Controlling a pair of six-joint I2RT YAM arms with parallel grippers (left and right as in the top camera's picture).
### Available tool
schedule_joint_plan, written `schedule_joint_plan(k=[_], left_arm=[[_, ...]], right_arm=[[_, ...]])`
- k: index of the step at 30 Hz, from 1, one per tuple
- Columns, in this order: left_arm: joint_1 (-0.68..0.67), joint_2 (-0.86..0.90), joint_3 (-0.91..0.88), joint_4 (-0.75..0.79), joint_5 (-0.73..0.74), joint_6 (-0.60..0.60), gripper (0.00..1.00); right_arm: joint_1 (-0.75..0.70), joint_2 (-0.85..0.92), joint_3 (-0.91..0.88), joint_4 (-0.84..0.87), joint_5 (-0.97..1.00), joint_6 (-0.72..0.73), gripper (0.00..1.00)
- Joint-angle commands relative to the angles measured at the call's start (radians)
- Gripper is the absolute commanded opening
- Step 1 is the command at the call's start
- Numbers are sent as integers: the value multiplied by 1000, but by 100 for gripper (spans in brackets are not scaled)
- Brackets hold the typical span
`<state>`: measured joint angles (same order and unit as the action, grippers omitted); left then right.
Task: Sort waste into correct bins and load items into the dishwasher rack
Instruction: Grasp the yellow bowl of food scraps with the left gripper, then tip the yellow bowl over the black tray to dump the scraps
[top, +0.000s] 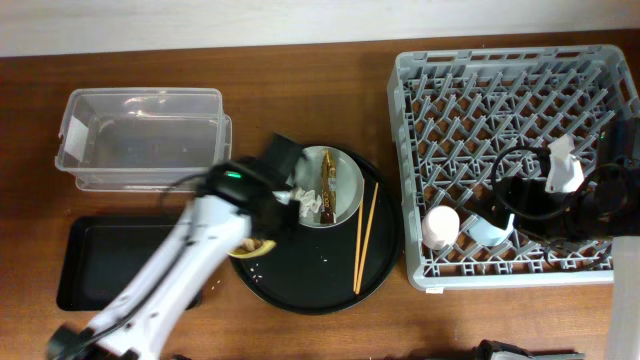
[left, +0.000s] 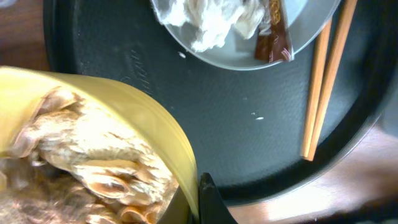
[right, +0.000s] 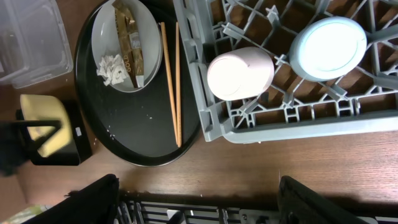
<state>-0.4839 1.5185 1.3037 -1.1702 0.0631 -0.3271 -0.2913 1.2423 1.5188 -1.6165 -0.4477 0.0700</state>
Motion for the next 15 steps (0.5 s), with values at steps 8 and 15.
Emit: schedule_joint_plan(k=[8, 15], left_arm=[[795, 26, -193, -47, 882, 630, 0], [1128, 200, -366, -48, 1179, 890, 0]], right_arm=[[5, -7, 11, 1, -12, -11, 82], [5, -8, 11, 0, -12, -11, 82]])
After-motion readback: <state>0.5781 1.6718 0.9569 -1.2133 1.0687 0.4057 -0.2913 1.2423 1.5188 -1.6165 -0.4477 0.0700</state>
